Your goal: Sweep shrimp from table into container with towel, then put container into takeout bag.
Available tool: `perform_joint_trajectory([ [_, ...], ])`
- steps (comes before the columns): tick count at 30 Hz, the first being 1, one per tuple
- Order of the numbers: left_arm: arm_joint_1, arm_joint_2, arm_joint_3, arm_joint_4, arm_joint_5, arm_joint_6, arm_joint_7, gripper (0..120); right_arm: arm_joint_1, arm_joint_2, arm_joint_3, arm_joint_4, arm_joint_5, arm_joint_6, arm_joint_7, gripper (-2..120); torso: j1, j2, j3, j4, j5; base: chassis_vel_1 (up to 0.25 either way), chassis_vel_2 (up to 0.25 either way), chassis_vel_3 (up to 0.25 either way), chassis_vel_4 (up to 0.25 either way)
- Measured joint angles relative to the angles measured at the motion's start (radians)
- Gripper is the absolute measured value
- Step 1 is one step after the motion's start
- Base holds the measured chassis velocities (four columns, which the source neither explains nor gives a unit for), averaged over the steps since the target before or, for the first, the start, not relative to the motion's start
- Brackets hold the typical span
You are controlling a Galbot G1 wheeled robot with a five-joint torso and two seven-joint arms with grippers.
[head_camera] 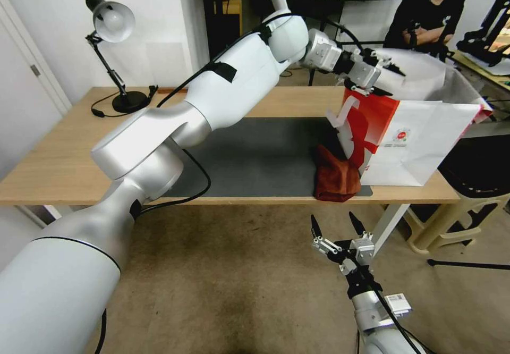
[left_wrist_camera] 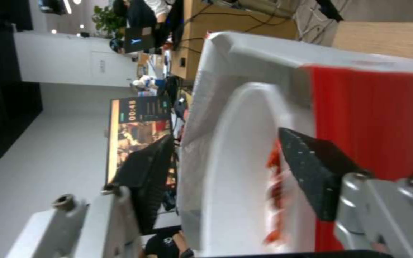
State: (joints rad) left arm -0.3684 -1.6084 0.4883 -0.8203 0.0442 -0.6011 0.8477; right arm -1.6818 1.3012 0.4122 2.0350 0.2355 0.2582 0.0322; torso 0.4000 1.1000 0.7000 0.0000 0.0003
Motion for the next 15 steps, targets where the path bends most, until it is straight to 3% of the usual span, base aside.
perform_joint_trajectory([
  [5,-0.003,0.0,0.018,0.0,-0.098,0.043,-0.053,74,0.0,-0.001,-0.003,0.0,0.0,-0.001,-0.002,100,0.0,0.0,0.0,0.0001,-0.0001,0.0,0.0,0.0,0.0],
  [7,-0.002,0.0,0.05,-0.003,-0.237,0.129,-0.136,88,-0.001,-0.002,-0.004,0.0,0.0,-0.002,-0.003,100,0.0,0.0,0.0,-0.0002,-0.0003,0.0,0.0,0.0,0.0],
  [9,-0.001,0.0,0.055,-0.002,-0.268,0.147,-0.154,90,-0.001,-0.002,-0.005,0.0,0.0,-0.002,-0.003,100,0.0,0.0,0.0,-0.0002,-0.0003,0.0,0.0,0.0,0.0],
  [12,0.017,0.001,0.104,-0.016,-0.477,0.279,-0.337,99,-0.004,-0.002,-0.008,0.001,-0.001,-0.002,-0.004,100,0.0,0.0,0.0,0.0002,-0.0003,0.0,0.0,0.0,0.0],
  [13,0.017,0.001,0.104,-0.016,-0.477,0.279,-0.337,99,-0.004,-0.002,-0.008,0.001,-0.001,-0.002,-0.004,100,0.0,0.0,0.0,0.0002,-0.0003,0.0,0.0,0.0,0.0],
  [15,0.037,0.013,0.125,-0.062,-0.59,0.39,-0.446,100,-0.003,-0.003,-0.01,0.002,-0.001,-0.003,-0.004,100,0.0,0.0,0.0,-0.0008,-0.0002,0.0,0.0,0.0,0.0],
])
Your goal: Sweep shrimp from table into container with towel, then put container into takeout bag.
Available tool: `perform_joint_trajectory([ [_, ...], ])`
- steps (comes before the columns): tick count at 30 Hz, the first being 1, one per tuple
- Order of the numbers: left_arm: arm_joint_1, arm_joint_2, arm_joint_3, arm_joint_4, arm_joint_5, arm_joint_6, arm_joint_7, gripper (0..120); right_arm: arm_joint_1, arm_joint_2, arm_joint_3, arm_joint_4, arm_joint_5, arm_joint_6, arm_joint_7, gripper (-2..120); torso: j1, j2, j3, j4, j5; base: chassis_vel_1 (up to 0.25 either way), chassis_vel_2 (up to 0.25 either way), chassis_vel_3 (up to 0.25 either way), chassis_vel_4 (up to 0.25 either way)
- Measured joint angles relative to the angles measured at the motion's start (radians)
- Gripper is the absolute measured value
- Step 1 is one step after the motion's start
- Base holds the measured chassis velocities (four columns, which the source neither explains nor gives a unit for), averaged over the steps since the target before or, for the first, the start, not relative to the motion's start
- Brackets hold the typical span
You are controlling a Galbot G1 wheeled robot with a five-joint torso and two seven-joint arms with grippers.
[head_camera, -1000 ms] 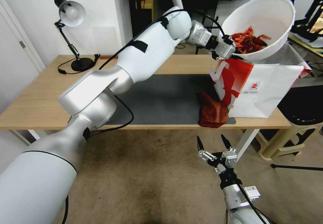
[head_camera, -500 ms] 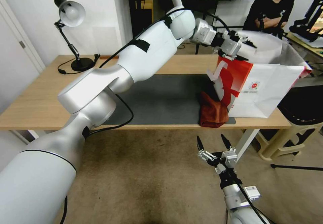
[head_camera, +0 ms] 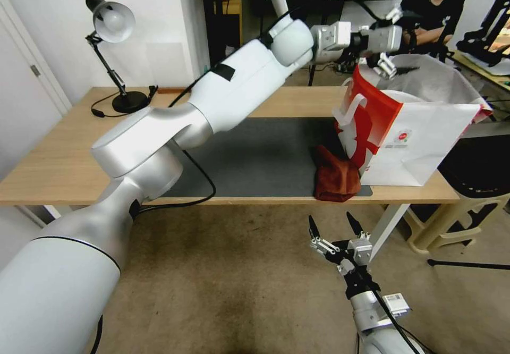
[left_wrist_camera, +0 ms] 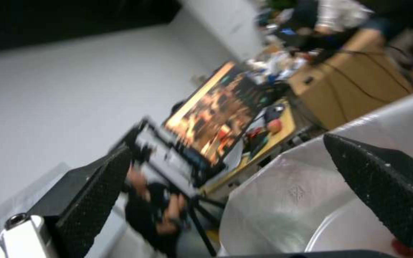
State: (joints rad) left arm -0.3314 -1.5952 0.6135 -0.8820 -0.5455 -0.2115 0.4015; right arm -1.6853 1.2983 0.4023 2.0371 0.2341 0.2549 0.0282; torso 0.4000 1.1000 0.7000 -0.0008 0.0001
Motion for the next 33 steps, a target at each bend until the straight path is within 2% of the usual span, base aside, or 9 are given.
perform_joint_trajectory([
  [3,0.019,0.039,0.015,-0.062,-0.123,0.108,-0.107,100,0.0,-0.002,-0.002,0.0,0.0,-0.001,0.0,100,0.0,0.0,0.0,-0.0001,0.0,0.0,0.0,0.0,0.0],
  [4,0.041,0.093,0.028,-0.145,-0.262,0.214,-0.225,100,0.003,-0.004,-0.005,0.0,0.0,-0.003,0.0,100,0.0,0.0,0.0,0.0009,-0.0002,0.0,0.0,0.0,0.0],
  [6,0.052,0.114,0.029,-0.179,-0.316,0.254,-0.274,100,0.004,-0.005,-0.006,0.0,0.0,-0.003,0.0,100,0.0,0.0,0.0,0.0012,-0.0005,0.0,0.0,0.0,0.0],
  [8,0.092,0.174,0.018,-0.281,-0.455,0.362,-0.419,100,0.005,-0.007,-0.009,-0.001,0.0,-0.005,-0.001,100,0.0,0.0,0.0,0.0015,-0.0006,0.0,0.0,0.0,0.0],
  [12,0.159,0.239,-0.014,-0.402,-0.541,0.416,-0.564,100,0.004,-0.009,-0.009,0.007,0.005,-0.01,-0.003,100,0.0,0.0,0.0,0.0002,-0.0003,0.0,0.0,0.0,0.0],
  [19,0.284,0.347,-0.042,-0.579,-0.541,0.409,-0.688,100,0.004,-0.012,0.003,0.022,0.014,-0.016,-0.001,100,0.0,0.0,0.0,0.0013,-0.0004,0.0,0.0,0.0,0.0],
  [25,0.504,0.5,-0.118,-0.795,-0.414,0.364,-0.84,100,0.013,-0.005,0.012,0.033,0.014,-0.017,0.021,100,0.0,0.0,0.0,0.0007,-0.0002,0.0,0.0,0.0,0.0],
  [27,0.53,0.52,-0.127,-0.819,-0.399,0.362,-0.855,100,0.015,-0.005,0.012,0.034,0.014,-0.017,0.022,100,0.0,0.0,0.0,0.0012,-0.0006,0.0,0.0,0.0,0.0],
  [33,0.805,0.657,-0.239,-0.963,-0.249,0.294,-0.931,100,0.019,-0.003,0.015,0.043,0.009,-0.004,0.033,100,0.0,0.0,0.0,0.0009,-0.0006,0.0,0.0,0.0,0.0],
])
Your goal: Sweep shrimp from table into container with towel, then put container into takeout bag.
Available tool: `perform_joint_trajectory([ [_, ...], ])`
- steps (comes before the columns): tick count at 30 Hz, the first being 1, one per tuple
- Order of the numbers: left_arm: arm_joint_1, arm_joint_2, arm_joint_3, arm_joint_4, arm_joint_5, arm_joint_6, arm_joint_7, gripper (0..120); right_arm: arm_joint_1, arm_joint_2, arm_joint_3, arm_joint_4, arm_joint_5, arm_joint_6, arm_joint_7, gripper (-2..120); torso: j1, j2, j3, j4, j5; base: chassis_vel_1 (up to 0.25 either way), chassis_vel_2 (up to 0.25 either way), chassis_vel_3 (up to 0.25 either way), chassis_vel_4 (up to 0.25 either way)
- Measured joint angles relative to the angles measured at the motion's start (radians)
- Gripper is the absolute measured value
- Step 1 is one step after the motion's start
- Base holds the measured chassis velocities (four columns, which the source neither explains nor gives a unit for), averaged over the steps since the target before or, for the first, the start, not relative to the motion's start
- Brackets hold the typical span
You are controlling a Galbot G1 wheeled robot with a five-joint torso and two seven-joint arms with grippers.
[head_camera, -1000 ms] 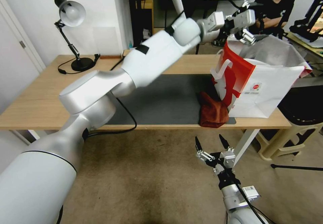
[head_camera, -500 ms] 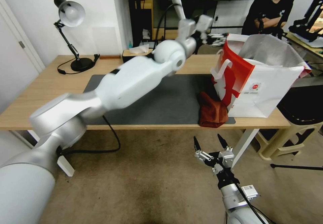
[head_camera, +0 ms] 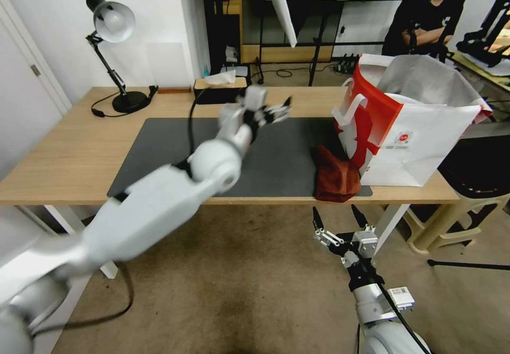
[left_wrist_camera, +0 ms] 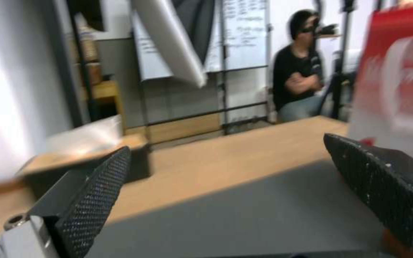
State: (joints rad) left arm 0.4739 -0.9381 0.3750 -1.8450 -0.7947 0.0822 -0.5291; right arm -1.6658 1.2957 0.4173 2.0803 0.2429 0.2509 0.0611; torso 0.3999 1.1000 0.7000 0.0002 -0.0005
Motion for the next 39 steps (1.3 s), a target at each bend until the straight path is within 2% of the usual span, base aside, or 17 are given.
perform_joint_trajectory([
  [2,0.023,0.007,-0.015,-0.009,0.018,-0.005,-0.004,100,0.0,0.0,0.0,0.001,-0.001,0.001,0.002,100,0.0,0.0,0.0,0.0,0.0,0.0,0.0,0.0,0.0],
  [4,0.153,0.038,-0.105,-0.049,0.142,-0.046,-0.022,100,0.004,0.002,0.003,0.008,-0.012,0.008,0.012,100,0.0,0.0,0.0,0.0,0.0003,0.0,0.0,0.0,0.0],
  [6,0.182,0.042,-0.126,-0.058,0.167,-0.056,-0.029,100,0.005,0.002,0.004,0.011,-0.014,0.008,0.015,100,0.0,0.0,0.0,0.0,0.0001,0.0,0.0,0.0,0.0],
  [7,0.244,0.049,-0.172,-0.084,0.201,-0.061,-0.046,100,0.005,0.002,0.005,0.015,-0.016,0.01,0.019,100,0.0,0.0,0.0,-0.0002,0.0004,0.0,0.0,0.0,0.0],
  [10,0.328,0.055,-0.226,-0.116,0.232,-0.062,-0.062,100,0.004,0.0,0.009,0.019,-0.017,0.013,0.022,100,0.0,0.0,0.0,-0.0003,0.0002,0.0,0.0,0.0,0.0],
  [13,0.488,0.063,-0.319,-0.161,0.288,-0.086,-0.062,100,0.001,-0.004,0.014,0.024,-0.021,0.016,0.027,100,0.0,0.0,0.0,-0.0003,0.0003,0.0,0.0,0.0,0.0],
  [14,0.488,0.063,-0.319,-0.161,0.288,-0.086,-0.062,100,0.001,-0.004,0.014,0.024,-0.021,0.016,0.027,100,0.0,0.0,0.0,-0.0003,0.0003,0.0,0.0,0.0,0.0],
  [16,0.625,0.061,-0.385,-0.201,0.306,-0.112,-0.057,100,0.0,-0.006,0.015,0.029,-0.024,0.016,0.03,100,0.0,0.0,0.0,-0.0005,0.0006,0.0,0.0,0.0,0.0],
  [17,0.625,0.061,-0.385,-0.201,0.306,-0.112,-0.057,100,0.0,-0.006,0.015,0.029,-0.024,0.016,0.03,100,0.0,0.0,0.0,-0.0005,0.0006,0.0,0.0,0.0,0.0],
  [18,0.695,0.056,-0.412,-0.215,0.314,-0.129,-0.051,100,-0.001,-0.008,0.015,0.03,-0.025,0.016,0.03,100,0.0,0.0,0.0,-0.0003,0.0004,0.0,0.0,0.0,0.0],
  [19,0.695,0.056,-0.412,-0.215,0.314,-0.129,-0.051,100,-0.001,-0.008,0.015,0.03,-0.025,0.016,0.03,100,0.0,0.0,0.0,-0.0003,0.0004,0.0,0.0,0.0,0.0],
  [20,0.796,0.043,-0.453,-0.226,0.345,-0.176,-0.04,100,0.0,-0.011,0.015,0.031,-0.026,0.016,0.03,100,0.0,0.0,0.0,0.0003,0.0007,0.0,0.0,0.0,0.0],
  [21,0.844,0.031,-0.473,-0.223,0.375,-0.217,-0.033,100,-0.002,-0.012,0.015,0.034,-0.026,0.016,0.03,100,0.0,0.0,0.0,0.0003,0.0009,0.0,0.0,0.0,0.0],
  [22,0.844,0.031,-0.473,-0.223,0.375,-0.217,-0.033,100,-0.002,-0.012,0.015,0.034,-0.026,0.016,0.03,100,0.0,0.0,0.0,0.0003,0.0009,0.0,0.0,0.0,0.0],
  [24,0.922,-0.005,-0.503,-0.201,0.436,-0.319,-0.027,100,-0.009,-0.012,0.016,0.039,-0.028,0.02,0.029,100,0.0,0.0,0.0,-0.0003,0.0004,0.0,0.0,0.0,0.0],
  [31,0.989,-0.068,-0.516,-0.14,0.547,-0.462,-0.009,100,-0.023,-0.004,0.015,0.032,-0.042,0.028,0.021,100,0.0,0.0,0.0,-0.0004,0.0003,0.0,0.0,0.0,0.0],
  [39,1.016,-0.102,-0.509,-0.098,0.6,-0.521,0.011,100,-0.036,0.02,0.004,0.029,-0.062,0.031,0.02,100,0.0,0.0,0.0,-0.0004,0.0005,0.0,0.0,0.0,0.0],
])
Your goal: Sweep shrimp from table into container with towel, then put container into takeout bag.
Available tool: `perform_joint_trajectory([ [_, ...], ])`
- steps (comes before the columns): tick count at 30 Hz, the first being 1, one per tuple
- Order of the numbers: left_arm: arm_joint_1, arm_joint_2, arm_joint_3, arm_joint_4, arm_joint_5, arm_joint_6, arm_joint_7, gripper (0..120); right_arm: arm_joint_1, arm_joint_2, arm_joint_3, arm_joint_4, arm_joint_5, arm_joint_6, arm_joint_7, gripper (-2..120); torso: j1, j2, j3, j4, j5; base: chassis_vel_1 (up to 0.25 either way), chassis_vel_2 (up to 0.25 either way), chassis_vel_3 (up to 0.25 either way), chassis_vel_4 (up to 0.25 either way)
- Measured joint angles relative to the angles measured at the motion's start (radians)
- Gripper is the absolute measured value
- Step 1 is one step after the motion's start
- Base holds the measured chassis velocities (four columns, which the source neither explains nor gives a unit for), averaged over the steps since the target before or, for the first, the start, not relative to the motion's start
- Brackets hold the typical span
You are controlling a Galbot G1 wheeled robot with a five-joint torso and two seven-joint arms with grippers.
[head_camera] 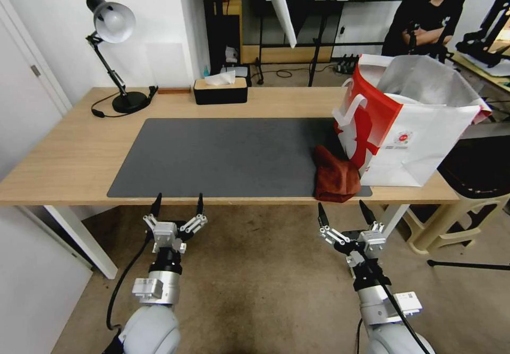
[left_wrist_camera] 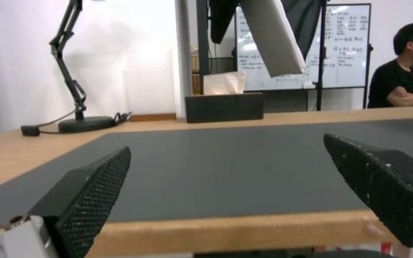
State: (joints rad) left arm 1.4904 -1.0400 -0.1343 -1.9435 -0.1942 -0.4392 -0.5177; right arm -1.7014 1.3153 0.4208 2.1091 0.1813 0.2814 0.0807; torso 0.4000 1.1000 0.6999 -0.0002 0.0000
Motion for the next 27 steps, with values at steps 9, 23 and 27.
perform_joint_trajectory([
  [9,0.007,-0.008,-0.01,0.042,0.001,-0.026,0.016,100,-0.003,-0.003,0.0,-0.004,-0.002,-0.003,-0.002,100,0.0,0.0,0.0,0.0002,0.0,0.0,0.0,0.0,0.0],
  [23,0.003,-0.007,-0.009,0.042,-0.003,-0.024,0.017,100,-0.002,-0.004,0.001,-0.005,-0.002,-0.004,-0.003,100,0.0,0.0,0.0,0.0001,0.0,0.0,0.0,0.0,0.0],
  [27,0.003,-0.007,-0.009,0.042,-0.003,-0.024,0.017,100,-0.002,-0.004,0.001,-0.005,-0.002,-0.004,-0.003,100,0.0,0.0,0.0,0.0001,0.0,0.0,0.0,0.0,0.0],
])
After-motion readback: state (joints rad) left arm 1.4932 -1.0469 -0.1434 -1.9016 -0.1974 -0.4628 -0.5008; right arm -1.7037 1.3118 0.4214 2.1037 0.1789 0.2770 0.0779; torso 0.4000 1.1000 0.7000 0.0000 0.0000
